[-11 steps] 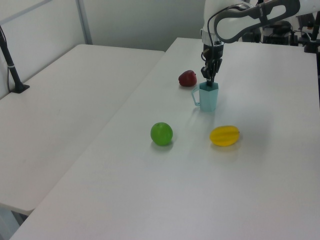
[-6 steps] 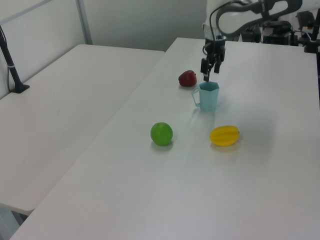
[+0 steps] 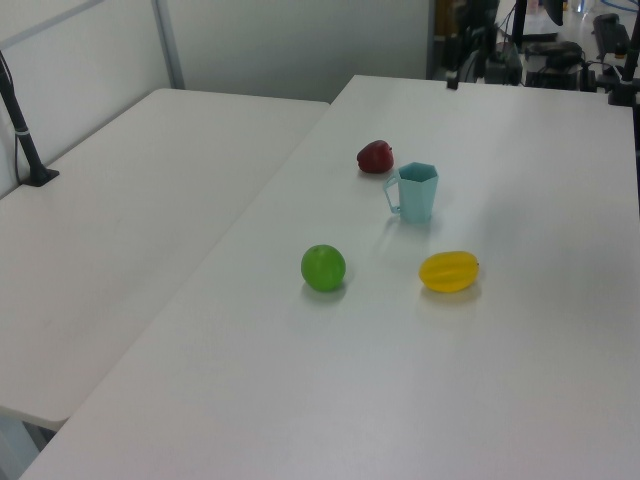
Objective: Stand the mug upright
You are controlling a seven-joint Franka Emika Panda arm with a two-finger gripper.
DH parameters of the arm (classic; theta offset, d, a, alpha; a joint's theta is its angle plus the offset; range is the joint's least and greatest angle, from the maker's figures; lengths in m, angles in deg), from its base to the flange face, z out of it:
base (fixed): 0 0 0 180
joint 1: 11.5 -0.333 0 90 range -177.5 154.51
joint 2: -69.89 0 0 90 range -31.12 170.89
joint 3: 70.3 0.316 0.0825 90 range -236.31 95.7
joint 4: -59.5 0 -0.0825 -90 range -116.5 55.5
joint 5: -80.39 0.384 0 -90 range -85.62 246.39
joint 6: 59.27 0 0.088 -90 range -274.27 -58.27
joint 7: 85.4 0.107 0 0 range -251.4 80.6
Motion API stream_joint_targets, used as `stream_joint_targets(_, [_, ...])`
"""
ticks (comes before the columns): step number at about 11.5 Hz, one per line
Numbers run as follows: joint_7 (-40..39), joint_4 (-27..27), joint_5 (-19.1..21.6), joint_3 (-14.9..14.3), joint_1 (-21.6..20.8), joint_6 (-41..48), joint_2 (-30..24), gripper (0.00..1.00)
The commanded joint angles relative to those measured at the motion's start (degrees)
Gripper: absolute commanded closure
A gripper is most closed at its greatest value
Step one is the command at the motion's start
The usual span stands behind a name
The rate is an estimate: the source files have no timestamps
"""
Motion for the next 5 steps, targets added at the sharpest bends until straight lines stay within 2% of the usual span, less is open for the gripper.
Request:
stream_joint_targets(1, [1.6,-0.8,-2.9,0.5,1.0,3.9,-3.5,0.00])
stream_joint_targets(5, [1.8,-0.7,-2.7,0.5,0.9,3.9,-3.7,0.00])
